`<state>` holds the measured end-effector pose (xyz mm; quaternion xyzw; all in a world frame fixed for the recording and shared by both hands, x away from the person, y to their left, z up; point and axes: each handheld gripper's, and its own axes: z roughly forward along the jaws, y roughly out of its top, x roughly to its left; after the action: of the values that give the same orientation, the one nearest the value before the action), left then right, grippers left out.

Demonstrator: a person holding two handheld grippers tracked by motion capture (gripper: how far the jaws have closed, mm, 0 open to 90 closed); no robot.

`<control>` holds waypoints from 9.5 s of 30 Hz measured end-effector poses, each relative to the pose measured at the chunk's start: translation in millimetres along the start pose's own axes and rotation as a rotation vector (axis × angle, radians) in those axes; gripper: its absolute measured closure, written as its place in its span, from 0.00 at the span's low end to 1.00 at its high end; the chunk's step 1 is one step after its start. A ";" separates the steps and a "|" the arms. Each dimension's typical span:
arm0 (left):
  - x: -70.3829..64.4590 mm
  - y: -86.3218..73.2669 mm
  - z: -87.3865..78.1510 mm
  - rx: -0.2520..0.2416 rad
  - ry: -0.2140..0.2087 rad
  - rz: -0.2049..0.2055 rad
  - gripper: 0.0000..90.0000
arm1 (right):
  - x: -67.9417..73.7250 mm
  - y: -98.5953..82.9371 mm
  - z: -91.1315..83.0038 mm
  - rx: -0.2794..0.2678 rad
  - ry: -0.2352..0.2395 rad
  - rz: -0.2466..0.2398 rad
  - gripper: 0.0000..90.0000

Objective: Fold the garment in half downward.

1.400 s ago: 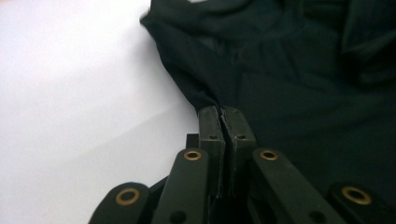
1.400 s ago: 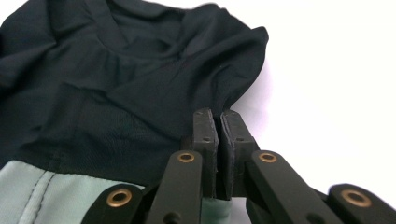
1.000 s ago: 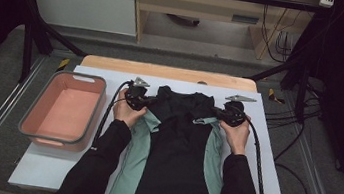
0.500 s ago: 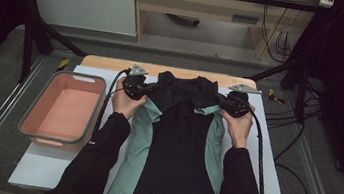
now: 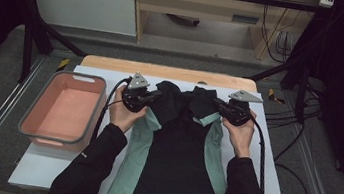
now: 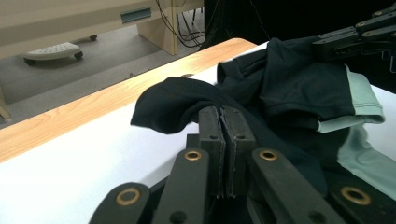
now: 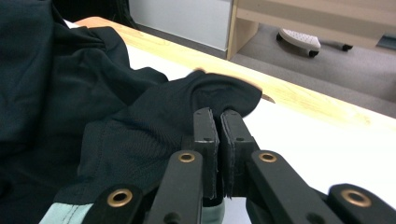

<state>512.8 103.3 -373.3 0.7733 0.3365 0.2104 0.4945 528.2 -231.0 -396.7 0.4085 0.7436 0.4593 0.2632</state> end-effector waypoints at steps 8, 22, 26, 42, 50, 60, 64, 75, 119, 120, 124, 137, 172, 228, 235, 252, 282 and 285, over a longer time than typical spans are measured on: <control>-20.9 -5.6 -20.9 -0.005 -0.014 0.021 0.97 | 11.1 -5.3 -20.6 -0.028 0.026 -0.039 0.96; -55.5 -21.5 -52.5 0.005 -0.027 0.046 0.97 | 31.9 -17.0 -55.5 -0.061 0.061 -0.095 0.96; -64.2 -26.4 -58.1 0.013 -0.028 0.053 0.97 | 39.0 -22.6 -62.7 -0.061 0.068 -0.112 0.96; -99.1 -56.6 -79.6 0.067 -0.040 0.042 0.97 | 69.2 -51.7 -90.3 -0.053 0.114 -0.142 0.95; -113.5 -82.4 -87.6 0.107 -0.071 0.012 0.97 | 83.1 -72.5 -95.5 -0.017 0.147 -0.157 0.95; -129.6 -105.1 -102.5 0.142 -0.108 0.035 0.97 | 98.5 -102.2 -109.4 0.035 0.238 -0.110 0.95; -130.0 -114.9 -108.4 0.166 -0.115 0.041 0.97 | 101.2 -111.8 -114.2 0.076 0.277 -0.082 0.95; -118.8 -139.0 -114.4 0.248 -0.163 0.000 0.95 | 99.8 -133.5 -118.1 0.204 0.328 -0.023 0.94; -1.9 -130.8 -40.4 0.292 0.059 -0.198 0.46 | 36.5 -88.2 -75.2 0.187 0.044 0.131 0.42; -1.9 -132.2 -39.3 0.293 0.052 -0.204 0.48 | 35.0 -88.9 -75.4 0.191 0.039 0.137 0.43; -4.6 -134.5 -36.9 0.289 0.028 -0.194 0.56 | 31.2 -91.5 -74.2 0.200 0.016 0.147 0.49; -11.0 -133.9 -36.2 0.298 -0.019 -0.174 0.81 | 26.3 -107.0 -51.8 0.276 0.016 0.150 0.53; -16.0 -133.0 -36.6 0.294 -0.032 -0.154 0.92 | 33.5 -111.6 -44.1 0.323 0.049 0.128 0.94; -17.3 -66.4 -46.2 0.211 -0.073 -0.193 0.22 | 63.1 -60.3 -51.3 0.142 0.158 0.116 0.45; -29.1 -72.3 -24.3 0.265 -0.090 -0.213 0.43 | 74.5 -62.2 -41.9 0.199 0.204 0.109 0.62; -37.4 -84.3 -55.0 0.246 -0.153 -0.170 0.98 | 75.5 -68.0 -67.9 0.194 0.247 0.098 0.99; -61.2 -112.0 -65.5 0.258 -0.140 -0.114 0.97 | 76.2 -81.7 -67.9 0.178 0.227 0.110 1.00; -67.7 -113.7 -62.1 0.282 -0.191 -0.104 0.98 | 83.3 -86.5 -61.8 0.217 0.277 0.093 1.00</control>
<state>390.1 125.1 -449.6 0.8330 0.3537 0.0607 0.4212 405.2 -210.4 -448.6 0.4011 0.7984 0.4398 0.0912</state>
